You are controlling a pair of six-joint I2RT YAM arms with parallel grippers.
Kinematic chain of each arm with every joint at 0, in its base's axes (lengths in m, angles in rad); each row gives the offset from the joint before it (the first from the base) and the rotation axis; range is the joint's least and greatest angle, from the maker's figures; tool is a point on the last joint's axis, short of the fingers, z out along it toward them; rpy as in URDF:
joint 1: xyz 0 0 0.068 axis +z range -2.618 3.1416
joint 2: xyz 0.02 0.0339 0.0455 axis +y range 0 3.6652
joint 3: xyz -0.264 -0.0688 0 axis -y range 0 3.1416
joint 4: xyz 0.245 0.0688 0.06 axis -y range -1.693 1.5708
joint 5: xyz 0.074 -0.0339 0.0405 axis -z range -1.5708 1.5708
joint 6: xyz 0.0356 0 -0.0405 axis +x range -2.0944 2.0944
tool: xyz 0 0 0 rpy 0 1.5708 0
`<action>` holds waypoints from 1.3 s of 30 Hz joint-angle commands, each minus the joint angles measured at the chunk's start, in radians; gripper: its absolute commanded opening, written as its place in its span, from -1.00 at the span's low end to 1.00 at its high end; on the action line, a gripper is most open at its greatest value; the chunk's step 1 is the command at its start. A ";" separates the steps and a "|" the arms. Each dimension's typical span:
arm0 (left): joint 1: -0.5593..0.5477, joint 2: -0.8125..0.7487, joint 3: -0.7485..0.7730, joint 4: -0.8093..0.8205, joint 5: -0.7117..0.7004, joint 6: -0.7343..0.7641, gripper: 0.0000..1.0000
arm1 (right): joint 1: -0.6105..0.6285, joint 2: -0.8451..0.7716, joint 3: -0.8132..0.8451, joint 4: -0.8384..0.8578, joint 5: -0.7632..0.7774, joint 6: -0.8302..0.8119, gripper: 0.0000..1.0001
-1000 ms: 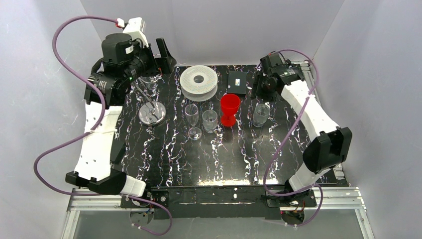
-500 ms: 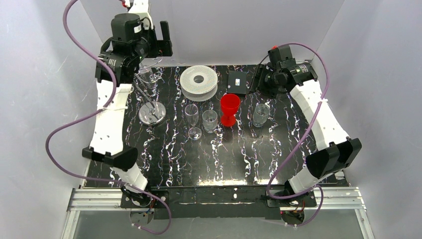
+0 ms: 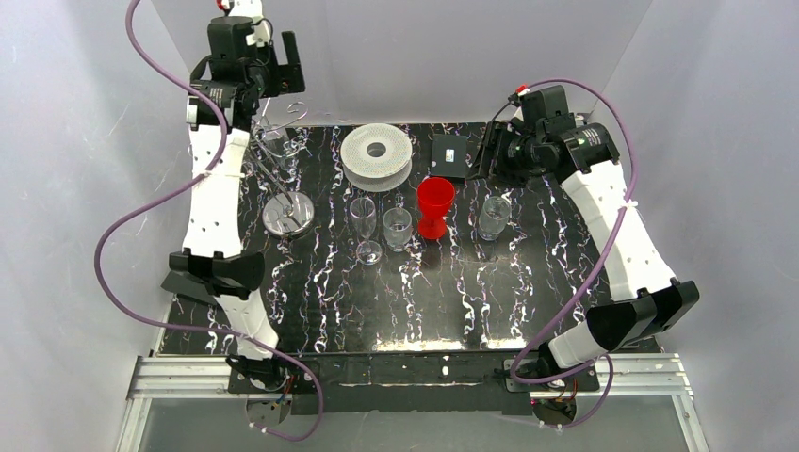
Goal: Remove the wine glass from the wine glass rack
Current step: Pick up the wine glass from the wine rack.
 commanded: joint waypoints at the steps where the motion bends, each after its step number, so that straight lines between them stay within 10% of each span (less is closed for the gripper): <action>1: 0.080 -0.001 0.036 0.059 0.026 -0.058 0.96 | 0.005 0.001 0.063 -0.001 -0.030 -0.036 0.24; 12: 0.288 0.060 0.045 0.111 0.201 -0.270 0.96 | 0.004 -0.004 0.048 0.020 -0.038 -0.038 0.24; 39: 0.309 0.165 0.049 0.131 0.324 -0.263 0.96 | -0.008 0.000 0.049 0.023 -0.036 -0.045 0.25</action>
